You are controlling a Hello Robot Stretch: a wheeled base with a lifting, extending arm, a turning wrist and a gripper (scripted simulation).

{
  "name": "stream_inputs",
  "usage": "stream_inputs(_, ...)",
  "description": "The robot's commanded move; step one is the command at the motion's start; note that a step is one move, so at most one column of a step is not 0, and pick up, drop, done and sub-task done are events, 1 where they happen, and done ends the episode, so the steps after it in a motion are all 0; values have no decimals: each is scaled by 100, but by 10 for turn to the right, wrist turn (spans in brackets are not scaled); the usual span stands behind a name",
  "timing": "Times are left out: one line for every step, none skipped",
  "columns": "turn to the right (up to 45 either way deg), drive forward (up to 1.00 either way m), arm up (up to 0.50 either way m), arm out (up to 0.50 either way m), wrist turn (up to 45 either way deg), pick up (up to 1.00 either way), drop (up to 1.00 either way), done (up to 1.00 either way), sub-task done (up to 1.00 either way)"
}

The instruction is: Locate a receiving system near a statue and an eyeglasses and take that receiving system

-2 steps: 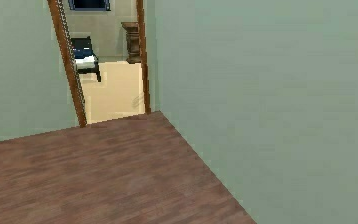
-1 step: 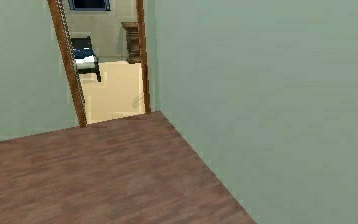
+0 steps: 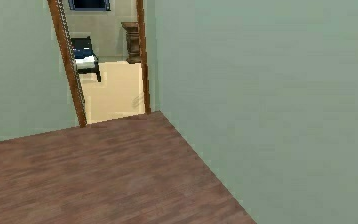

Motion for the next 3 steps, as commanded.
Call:
stream_inputs(0, 0, -30, 0, 0, 0, 0, 0, 0)
stream_inputs(0, 0, 0, 0, 0, 100, 0, 0, 0)
stream_inputs(0, 0, 10, 0, 0, 0, 0, 0, 0)
